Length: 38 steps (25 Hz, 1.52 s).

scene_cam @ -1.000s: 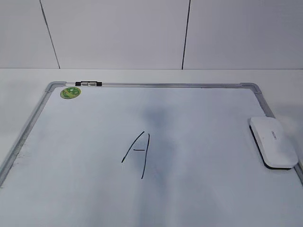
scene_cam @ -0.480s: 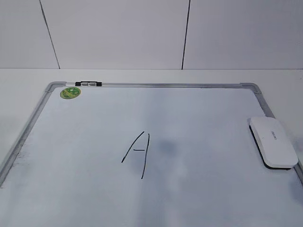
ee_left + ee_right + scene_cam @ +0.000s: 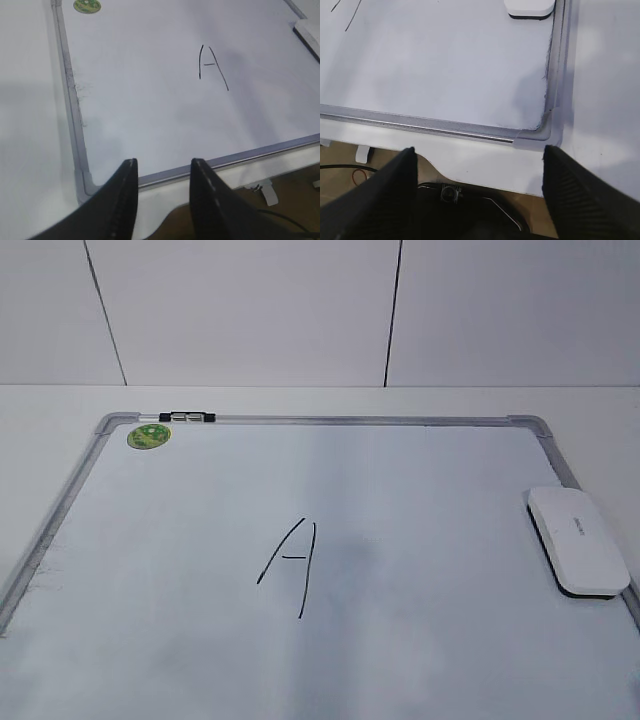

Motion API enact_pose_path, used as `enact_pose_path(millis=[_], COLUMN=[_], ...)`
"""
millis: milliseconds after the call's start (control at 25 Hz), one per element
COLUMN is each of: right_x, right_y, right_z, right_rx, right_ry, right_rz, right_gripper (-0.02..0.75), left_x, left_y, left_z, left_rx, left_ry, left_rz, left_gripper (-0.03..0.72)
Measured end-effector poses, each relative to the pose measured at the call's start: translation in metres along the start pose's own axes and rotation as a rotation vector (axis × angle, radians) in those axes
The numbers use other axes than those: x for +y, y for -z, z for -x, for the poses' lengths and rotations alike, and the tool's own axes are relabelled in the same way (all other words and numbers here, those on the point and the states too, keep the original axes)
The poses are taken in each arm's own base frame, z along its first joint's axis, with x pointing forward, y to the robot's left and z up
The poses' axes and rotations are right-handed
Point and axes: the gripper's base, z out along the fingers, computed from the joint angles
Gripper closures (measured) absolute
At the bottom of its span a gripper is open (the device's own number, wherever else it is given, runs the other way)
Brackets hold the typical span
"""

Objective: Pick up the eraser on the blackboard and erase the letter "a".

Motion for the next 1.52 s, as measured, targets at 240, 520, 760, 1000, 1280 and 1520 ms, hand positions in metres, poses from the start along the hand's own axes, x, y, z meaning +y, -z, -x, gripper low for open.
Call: enact_pose_path(millis=[240, 520, 760, 1000, 1280, 1520], right_x=[-0.001, -0.001, -0.003, -0.013, -0.012, -0.012], right_y=[0.006, 0.006, 0.014, 0.021, 0.021, 0.006], right_z=[-0.008, -0.008, -0.004, -0.001, 0.003, 0.001], right_rx=[-0.061, -0.066, -0.101, -0.13, -0.179, -0.179], right_ry=[0.005, 0.012, 0.104, 0.194, 0.186, 0.187], right_rz=[0.01, 0.011, -0.02, -0.142, -0.134, -0.125], right_gripper=[0.146, 0.146, 0.146, 0.146, 0.146, 0.146], left_x=[0.008, 0.013, 0.014, 0.015, 0.015, 0.015], left_y=[-0.021, -0.023, -0.023, -0.022, -0.022, -0.022], left_z=[-0.018, -0.012, -0.008, -0.006, -0.006, -0.006], left_rx=[0.014, -0.069, -0.116, -0.133, -0.138, -0.139], left_ry=[-0.001, -0.046, -0.058, -0.062, -0.063, -0.066], left_rz=[0.006, 0.044, 0.063, 0.07, 0.072, 0.076], left_gripper=[0.421, 0.421, 0.421, 0.421, 0.423, 0.423])
